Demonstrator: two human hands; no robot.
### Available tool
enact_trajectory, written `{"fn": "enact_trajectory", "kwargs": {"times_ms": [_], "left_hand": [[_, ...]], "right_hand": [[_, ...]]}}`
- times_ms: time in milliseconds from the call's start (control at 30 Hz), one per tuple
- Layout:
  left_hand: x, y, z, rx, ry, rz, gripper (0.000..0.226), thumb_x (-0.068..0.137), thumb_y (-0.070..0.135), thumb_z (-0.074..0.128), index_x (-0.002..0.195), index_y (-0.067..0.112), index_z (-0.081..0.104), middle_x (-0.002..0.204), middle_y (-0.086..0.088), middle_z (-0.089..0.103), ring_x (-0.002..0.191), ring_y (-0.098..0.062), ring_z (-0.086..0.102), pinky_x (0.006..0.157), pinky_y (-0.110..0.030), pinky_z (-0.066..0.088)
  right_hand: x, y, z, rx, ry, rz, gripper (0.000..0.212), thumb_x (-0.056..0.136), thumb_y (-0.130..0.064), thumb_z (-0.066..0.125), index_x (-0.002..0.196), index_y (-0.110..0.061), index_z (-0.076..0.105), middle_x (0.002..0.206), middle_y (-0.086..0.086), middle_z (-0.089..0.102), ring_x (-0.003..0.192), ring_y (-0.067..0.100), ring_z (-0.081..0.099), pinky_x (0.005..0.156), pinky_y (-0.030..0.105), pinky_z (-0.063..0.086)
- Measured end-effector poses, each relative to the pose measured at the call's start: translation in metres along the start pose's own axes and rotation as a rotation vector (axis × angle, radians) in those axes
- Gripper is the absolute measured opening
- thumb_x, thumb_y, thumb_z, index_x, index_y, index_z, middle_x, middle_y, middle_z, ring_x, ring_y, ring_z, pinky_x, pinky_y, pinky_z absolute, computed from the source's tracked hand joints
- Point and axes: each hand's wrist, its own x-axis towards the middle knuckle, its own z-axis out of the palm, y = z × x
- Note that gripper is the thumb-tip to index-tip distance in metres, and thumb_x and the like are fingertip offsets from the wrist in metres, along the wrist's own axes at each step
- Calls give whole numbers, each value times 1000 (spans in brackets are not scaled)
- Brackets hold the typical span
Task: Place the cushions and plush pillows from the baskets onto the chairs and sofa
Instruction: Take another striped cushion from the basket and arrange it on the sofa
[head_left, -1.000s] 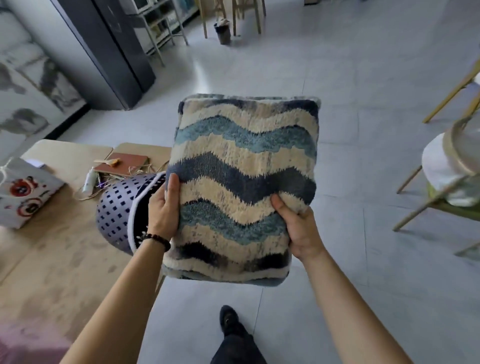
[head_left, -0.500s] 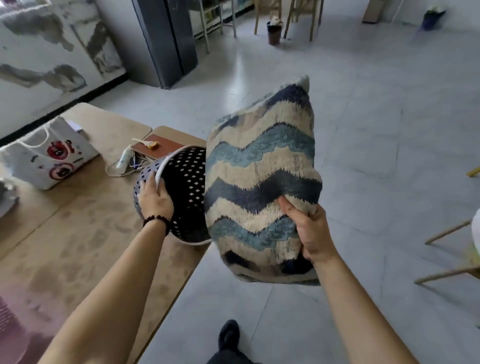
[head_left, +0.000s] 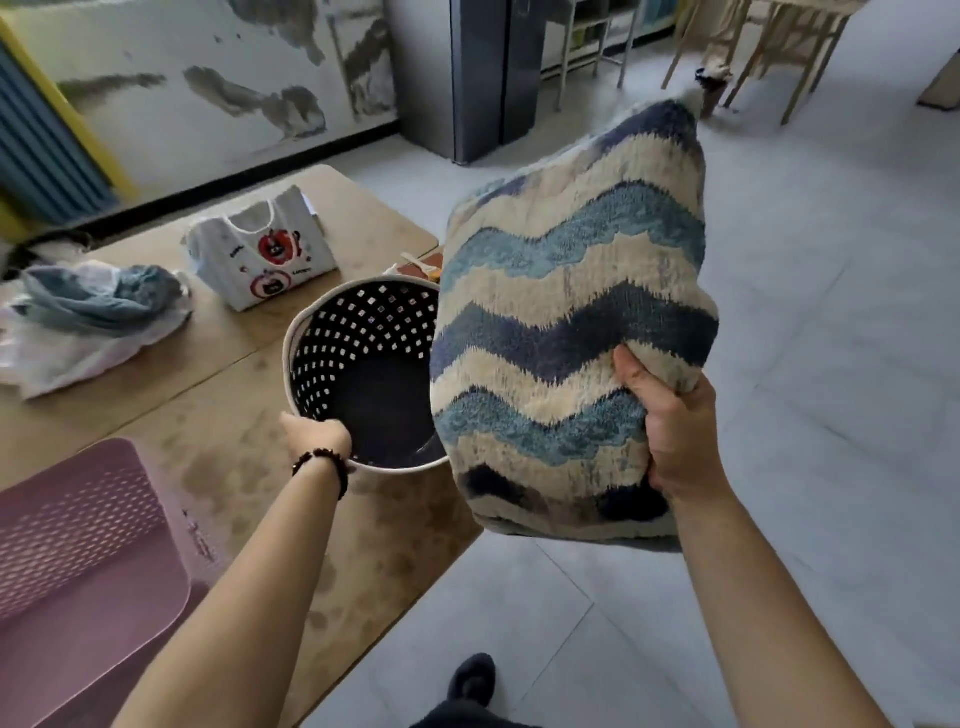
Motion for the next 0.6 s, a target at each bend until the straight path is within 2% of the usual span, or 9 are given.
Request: {"fn": "enact_trajectory", "kwargs": {"times_ms": [67,133,200,233,300,333,400,500,600], "left_hand": [[-5,0,-5,1,29,-42,59,76,13,51,133,11,38,141,-18,47,119,-47,58,96,-61,54],[-21,2,-11,21,73,-114,59,89,8,55,143,2,34,151,-23,40,136,-44,47,112,-50,42],[-37,4,-15,42,84,-191,73,95,4,56,155,-4,16,162,-24,26,148,-37,32,120,-41,27],[-44,4,-18,38,85,-204,85,94,3,57,159,0,2,166,-23,14,153,-36,22,122,-41,21],[-55,2,-17,83,113,-115,103,90,3,60,161,13,-14,169,-21,-9,157,-35,2,125,-47,11],[-61,4,-15,121,136,-32,104,88,7,62,162,15,-12,169,-21,-13,158,-35,-4,125,-50,8],[-76,15,-4,191,155,208,89,94,23,61,163,11,5,169,-22,-5,157,-36,-2,126,-53,6],[-115,47,27,87,-72,558,69,105,43,48,158,5,28,166,-21,20,155,-33,16,127,-42,11],[-182,77,70,-67,-508,665,81,100,69,33,159,13,30,166,-9,30,152,-21,28,124,-36,17]], "right_hand": [[2,-10,5,0,6,-39,9,94,-7,69,101,-3,74,90,-4,76,92,14,74,78,26,58],[2,-18,8,26,11,-57,16,94,-7,69,109,-1,73,100,0,77,103,19,73,85,32,60],[-1,-23,8,50,21,-66,18,94,-8,70,111,-3,74,107,4,76,109,24,72,90,37,60],[-2,-25,6,57,28,-70,17,93,-7,70,110,-5,74,107,4,76,109,24,72,90,36,59],[-6,-30,1,64,39,-75,16,93,-7,70,109,-7,75,107,2,77,109,22,72,88,33,59],[-9,-33,-5,64,47,-76,16,93,-6,70,109,-7,75,107,2,77,108,22,73,88,32,59],[-17,-39,-20,41,77,-87,16,92,-6,70,108,-2,73,101,1,77,103,19,74,84,30,59],[-36,-50,-49,-24,144,-135,19,91,-8,70,107,0,72,99,1,76,102,19,73,85,27,58],[-62,-66,-85,-62,238,-193,26,84,-15,71,105,0,71,92,-7,78,97,14,74,83,23,57]]}}
